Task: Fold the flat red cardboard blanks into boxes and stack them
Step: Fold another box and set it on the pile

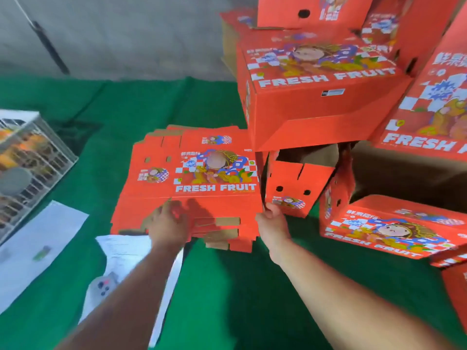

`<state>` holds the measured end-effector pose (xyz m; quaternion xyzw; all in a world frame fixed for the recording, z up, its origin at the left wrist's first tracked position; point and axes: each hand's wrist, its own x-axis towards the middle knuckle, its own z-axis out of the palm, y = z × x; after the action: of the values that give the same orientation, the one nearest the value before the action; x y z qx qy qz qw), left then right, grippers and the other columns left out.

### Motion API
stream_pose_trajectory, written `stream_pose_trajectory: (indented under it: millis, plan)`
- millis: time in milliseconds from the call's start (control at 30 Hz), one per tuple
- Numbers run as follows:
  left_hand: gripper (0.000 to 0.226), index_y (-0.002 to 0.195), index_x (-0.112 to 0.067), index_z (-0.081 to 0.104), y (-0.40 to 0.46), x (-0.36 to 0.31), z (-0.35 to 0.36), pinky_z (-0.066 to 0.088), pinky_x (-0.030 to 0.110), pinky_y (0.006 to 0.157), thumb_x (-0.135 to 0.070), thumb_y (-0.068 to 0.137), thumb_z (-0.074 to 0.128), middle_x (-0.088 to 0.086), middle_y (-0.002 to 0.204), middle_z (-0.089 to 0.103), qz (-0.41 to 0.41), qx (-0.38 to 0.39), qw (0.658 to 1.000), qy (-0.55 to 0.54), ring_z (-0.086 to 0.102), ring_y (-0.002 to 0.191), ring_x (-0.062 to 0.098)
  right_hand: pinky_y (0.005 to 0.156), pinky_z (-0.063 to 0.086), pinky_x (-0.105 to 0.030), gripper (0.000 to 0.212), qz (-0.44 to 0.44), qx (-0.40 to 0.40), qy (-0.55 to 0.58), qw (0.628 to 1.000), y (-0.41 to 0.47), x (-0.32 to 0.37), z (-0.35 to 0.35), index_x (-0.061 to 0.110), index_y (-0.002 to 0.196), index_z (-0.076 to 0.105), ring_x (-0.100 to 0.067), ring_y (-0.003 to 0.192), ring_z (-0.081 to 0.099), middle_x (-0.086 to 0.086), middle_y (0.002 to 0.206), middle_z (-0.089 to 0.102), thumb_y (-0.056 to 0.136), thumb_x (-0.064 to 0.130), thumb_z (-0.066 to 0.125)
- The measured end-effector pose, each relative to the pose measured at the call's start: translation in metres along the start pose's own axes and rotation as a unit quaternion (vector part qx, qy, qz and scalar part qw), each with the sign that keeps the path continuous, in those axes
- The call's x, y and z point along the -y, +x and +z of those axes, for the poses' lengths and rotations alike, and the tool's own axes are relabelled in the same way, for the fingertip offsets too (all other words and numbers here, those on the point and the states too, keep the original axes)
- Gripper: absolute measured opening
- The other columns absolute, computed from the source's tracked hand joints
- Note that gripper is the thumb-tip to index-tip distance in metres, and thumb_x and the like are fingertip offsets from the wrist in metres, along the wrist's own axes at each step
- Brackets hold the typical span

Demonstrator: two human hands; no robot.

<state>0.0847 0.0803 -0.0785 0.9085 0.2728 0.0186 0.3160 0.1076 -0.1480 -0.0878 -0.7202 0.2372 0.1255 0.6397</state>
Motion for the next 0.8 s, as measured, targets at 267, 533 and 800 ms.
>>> stream_pose_trajectory:
  millis: [267,533,800]
  plan:
    - [0.089,0.161,-0.028,0.022,0.073,0.058,-0.045,0.009,0.045,0.125,-0.084,0.092,0.033,0.019,0.163,0.032,-0.241,0.079,0.950,0.180,0.026,0.152,0.036,0.106,0.050,-0.049,0.050,0.003,-0.043,-0.117,0.992,0.025,0.002,0.034,0.031,0.149,0.048,-0.029,0.128,0.055,-0.001,0.144,0.056,0.101,0.021,0.054]
    - [0.080,0.150,-0.012,0.052,0.123,0.073,-0.058,0.033,0.050,0.114,-0.069,0.095,0.042,0.029,0.143,0.043,-0.224,0.025,0.973,0.042,0.042,0.134,0.047,0.093,0.056,-0.046,0.040,0.022,-0.117,-0.118,0.986,0.031,0.021,0.045,0.035,0.134,0.062,-0.032,0.120,0.056,-0.007,0.134,0.058,0.094,0.032,0.061]
    - [0.052,0.092,-0.002,0.069,0.117,0.056,-0.085,0.047,0.037,0.075,-0.049,0.081,0.049,0.012,0.087,0.066,-0.146,-0.074,0.953,-0.255,0.065,0.085,0.031,0.091,0.053,-0.044,0.033,-0.011,-0.117,-0.074,0.990,0.026,0.051,0.047,0.021,0.128,0.059,-0.027,0.098,0.060,-0.003,0.112,0.060,0.098,0.034,0.059]
